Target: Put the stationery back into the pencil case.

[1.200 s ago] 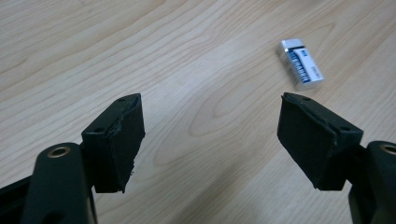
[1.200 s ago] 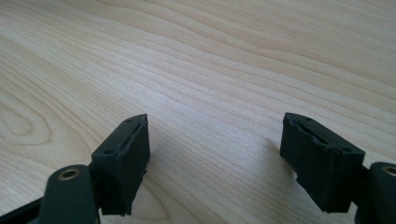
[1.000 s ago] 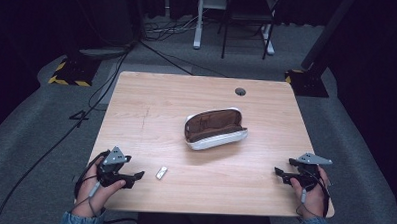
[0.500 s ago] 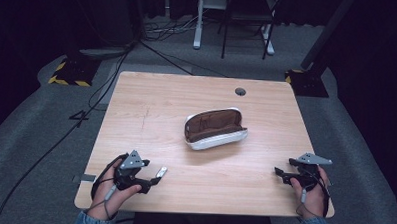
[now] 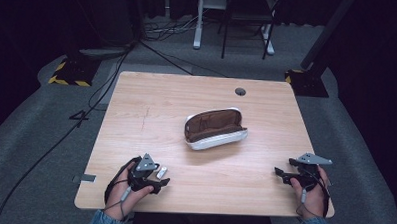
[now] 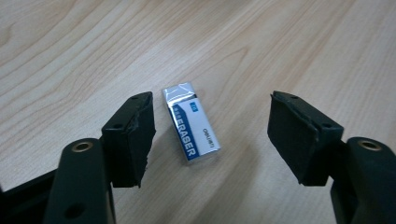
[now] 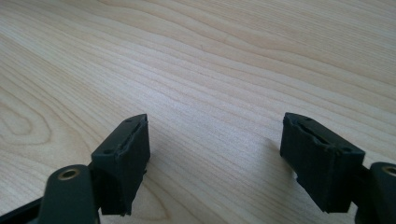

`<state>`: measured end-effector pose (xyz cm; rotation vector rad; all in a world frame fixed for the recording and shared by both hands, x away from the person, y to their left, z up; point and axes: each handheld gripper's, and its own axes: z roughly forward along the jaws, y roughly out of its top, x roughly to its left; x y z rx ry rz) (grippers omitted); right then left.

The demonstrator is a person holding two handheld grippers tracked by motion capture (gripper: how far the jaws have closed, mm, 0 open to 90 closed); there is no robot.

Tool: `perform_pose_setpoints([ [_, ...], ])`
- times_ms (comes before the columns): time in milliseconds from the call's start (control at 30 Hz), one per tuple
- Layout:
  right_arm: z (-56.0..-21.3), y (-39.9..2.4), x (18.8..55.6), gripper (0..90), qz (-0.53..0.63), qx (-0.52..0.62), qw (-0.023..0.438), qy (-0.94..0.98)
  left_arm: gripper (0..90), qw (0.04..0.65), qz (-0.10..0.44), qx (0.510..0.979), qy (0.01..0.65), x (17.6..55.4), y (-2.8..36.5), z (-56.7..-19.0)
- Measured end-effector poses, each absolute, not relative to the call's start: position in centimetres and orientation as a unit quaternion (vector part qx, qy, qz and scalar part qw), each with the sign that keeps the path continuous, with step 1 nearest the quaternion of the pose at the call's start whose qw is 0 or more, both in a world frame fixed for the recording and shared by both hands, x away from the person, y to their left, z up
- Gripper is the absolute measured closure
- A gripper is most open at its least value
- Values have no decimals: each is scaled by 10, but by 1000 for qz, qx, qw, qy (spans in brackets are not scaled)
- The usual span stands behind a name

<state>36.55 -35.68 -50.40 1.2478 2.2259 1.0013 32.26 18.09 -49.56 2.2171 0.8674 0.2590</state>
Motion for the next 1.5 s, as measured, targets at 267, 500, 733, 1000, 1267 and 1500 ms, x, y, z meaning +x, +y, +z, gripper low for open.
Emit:
perform_pose_setpoints([
  [267, -504, -357, 366, 249, 358, 446, 198, 796, 514, 364, 117, 859, 340, 324, 181, -500],
  [500, -504, -357, 365, 249, 358, 446, 199, 796, 664, 361, 138, 861, 331, 323, 183, -501],
  [733, -504, -357, 365, 249, 358, 446, 199, 796, 723, 362, 140, 861, 329, 323, 184, -501],
  [1000, -504, -357, 365, 249, 357, 446, 198, 797, 725, 367, 132, 861, 327, 323, 184, -495],
  [1267, -504, -357, 365, 249, 357, 446, 198, 797, 725, 374, 130, 858, 328, 323, 186, -481],
  [1500, -504, -357, 366, 249, 358, 446, 198, 796, 726, 377, 135, 855, 328, 325, 182, -465],
])
